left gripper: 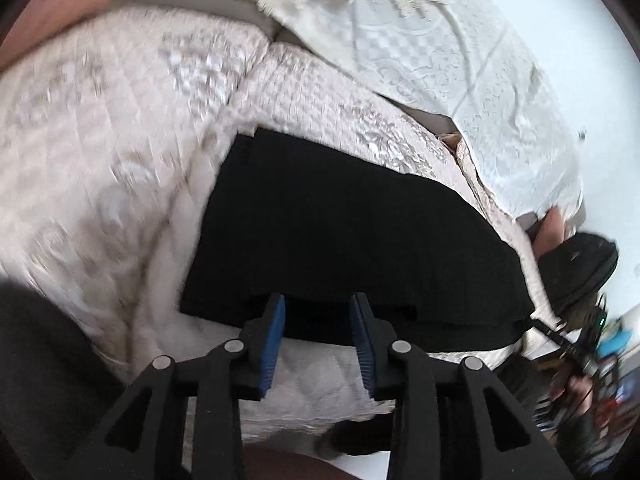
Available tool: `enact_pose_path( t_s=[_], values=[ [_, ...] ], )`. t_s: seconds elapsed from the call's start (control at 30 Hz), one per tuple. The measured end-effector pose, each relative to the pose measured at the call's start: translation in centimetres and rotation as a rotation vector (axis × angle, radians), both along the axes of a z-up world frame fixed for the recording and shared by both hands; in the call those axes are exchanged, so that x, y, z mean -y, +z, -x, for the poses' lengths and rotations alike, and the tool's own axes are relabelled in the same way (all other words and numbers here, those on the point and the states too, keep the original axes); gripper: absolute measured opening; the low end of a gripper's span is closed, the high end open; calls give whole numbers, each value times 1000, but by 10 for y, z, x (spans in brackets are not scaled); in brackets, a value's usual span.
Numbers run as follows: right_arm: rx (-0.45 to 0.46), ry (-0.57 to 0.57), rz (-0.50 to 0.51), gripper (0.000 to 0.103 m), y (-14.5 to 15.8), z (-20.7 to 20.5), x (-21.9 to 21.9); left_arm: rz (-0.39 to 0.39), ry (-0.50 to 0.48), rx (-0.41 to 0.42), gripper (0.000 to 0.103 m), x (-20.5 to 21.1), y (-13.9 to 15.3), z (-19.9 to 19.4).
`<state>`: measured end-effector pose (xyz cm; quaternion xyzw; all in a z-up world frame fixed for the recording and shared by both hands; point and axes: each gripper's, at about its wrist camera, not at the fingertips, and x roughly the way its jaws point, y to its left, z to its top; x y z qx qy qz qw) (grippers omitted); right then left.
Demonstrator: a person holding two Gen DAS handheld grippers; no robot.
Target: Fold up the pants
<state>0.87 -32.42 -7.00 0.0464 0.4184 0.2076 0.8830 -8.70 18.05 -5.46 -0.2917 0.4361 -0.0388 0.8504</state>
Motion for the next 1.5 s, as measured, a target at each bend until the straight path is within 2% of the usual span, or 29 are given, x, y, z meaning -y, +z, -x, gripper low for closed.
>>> enact_pose_path(
  t_s=[0.13,0.23,0.3,0.47,0.6,0.73,0.83,0.9,1.13,1.33,1.4,1.43,1.5],
  values=[
    [-22,-82,-49,40,-4,2,9,53,49,1,44,3,-5,-4],
    [-44,-128,-92,40,-8,1,14,167,122,1,46,-8,-11,-4],
    [-55,-170,-139,40,-11,-1,21,191,144,6,46,-10,-14,-6],
    [-97,-278,-228,40,-21,-10,37,149,159,8,46,-6,-9,-18],
    [-80,-360,-270,40,-18,-13,47,109,165,11,44,-4,-8,-26],
    [-82,-446,-329,40,-19,-16,53,34,173,6,27,-1,-6,-28],
    [-46,-516,-333,40,-17,-16,56,14,180,-6,11,-3,-8,-30],
    [-55,-548,-360,40,-19,-19,57,10,182,-7,7,-5,-7,-31],
    [-46,-614,-401,40,-16,-19,62,-44,172,34,4,-1,6,-27],
    [-62,-664,-410,40,-18,-23,66,-37,175,33,4,-2,6,-28],
    [-68,-661,-385,31,-16,-28,65,-35,176,41,4,-3,8,-27],
    [-63,-667,-360,17,-15,-30,65,-35,176,46,4,-3,10,-26],
    [-72,-667,-364,10,-16,-31,66,-34,182,55,4,-5,13,-24]
  ],
)
